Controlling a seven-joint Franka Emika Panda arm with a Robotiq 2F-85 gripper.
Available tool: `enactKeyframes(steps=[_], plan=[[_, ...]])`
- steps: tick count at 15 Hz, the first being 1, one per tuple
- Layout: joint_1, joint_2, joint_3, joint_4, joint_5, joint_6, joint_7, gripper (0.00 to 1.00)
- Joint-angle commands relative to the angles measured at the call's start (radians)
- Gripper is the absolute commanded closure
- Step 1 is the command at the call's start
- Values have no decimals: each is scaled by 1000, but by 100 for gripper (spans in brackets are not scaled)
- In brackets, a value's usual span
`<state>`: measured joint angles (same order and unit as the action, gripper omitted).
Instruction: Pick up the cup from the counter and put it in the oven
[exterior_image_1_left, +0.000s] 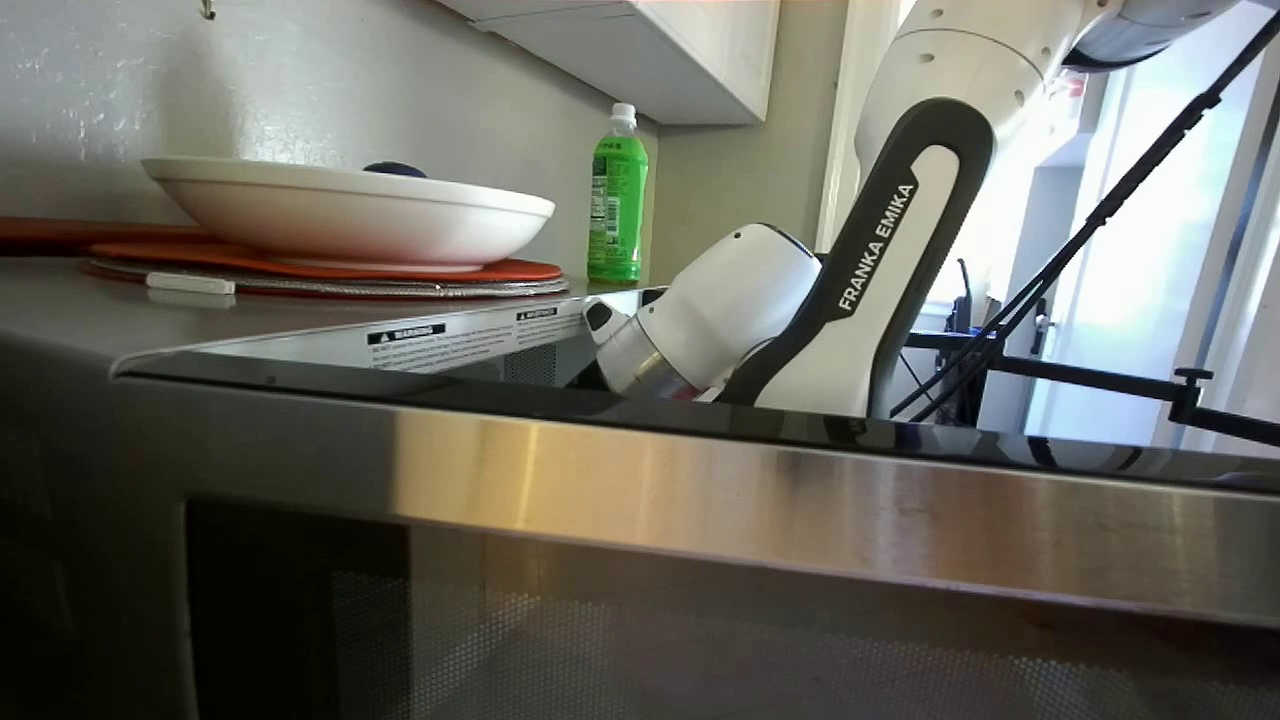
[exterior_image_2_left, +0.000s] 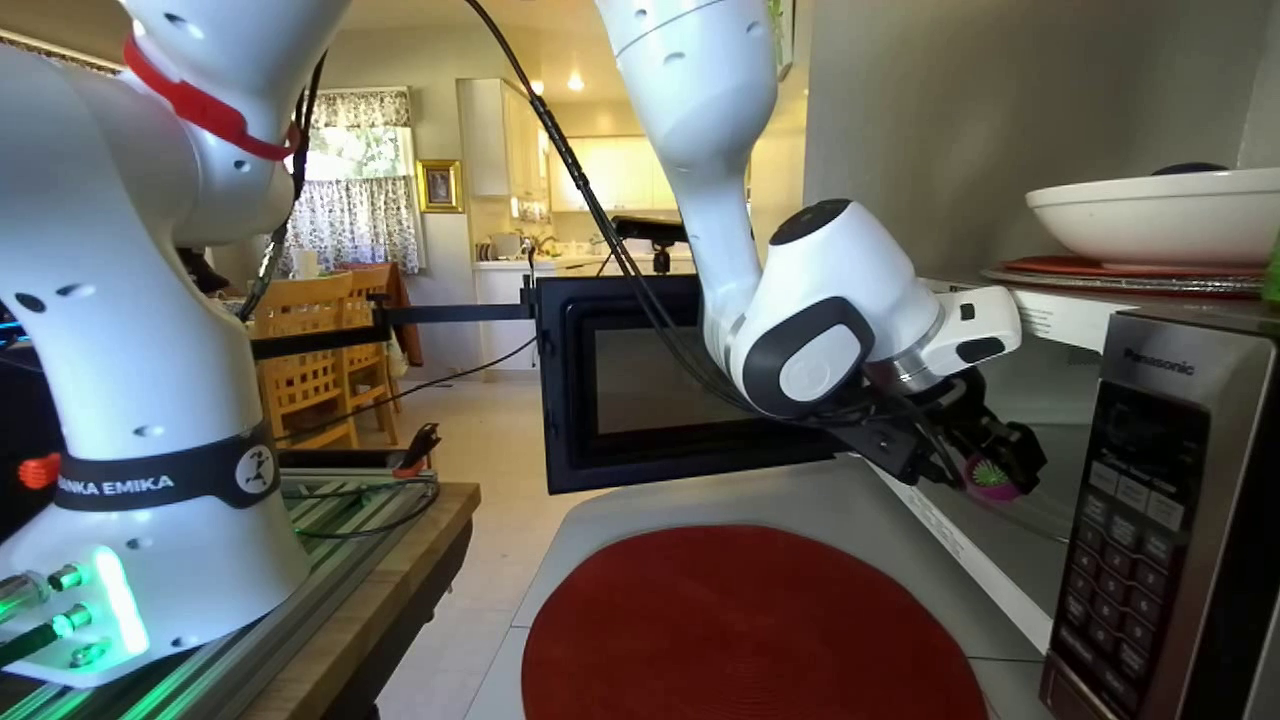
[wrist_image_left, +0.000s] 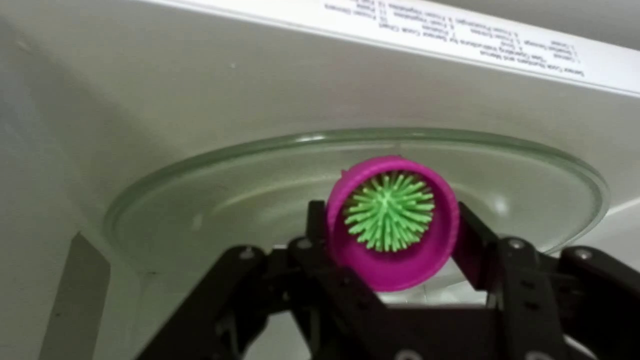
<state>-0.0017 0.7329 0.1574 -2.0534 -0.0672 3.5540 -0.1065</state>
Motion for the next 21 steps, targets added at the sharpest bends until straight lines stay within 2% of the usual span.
enactKeyframes(steps=[1, 6, 7, 10, 15, 18, 21], plan=[[18, 59, -22, 36, -25, 145, 23, 64], [29, 66, -33, 39, -20, 156, 20, 64], [32, 67, -36, 41, -18, 158, 21, 20], [38, 74, -44, 45, -18, 163, 18, 1], [53, 67, -59, 36, -15, 163, 13, 0], [72, 18, -76, -4, -3, 113, 10, 0], [161, -61, -165, -58, 64, 55, -9, 0]])
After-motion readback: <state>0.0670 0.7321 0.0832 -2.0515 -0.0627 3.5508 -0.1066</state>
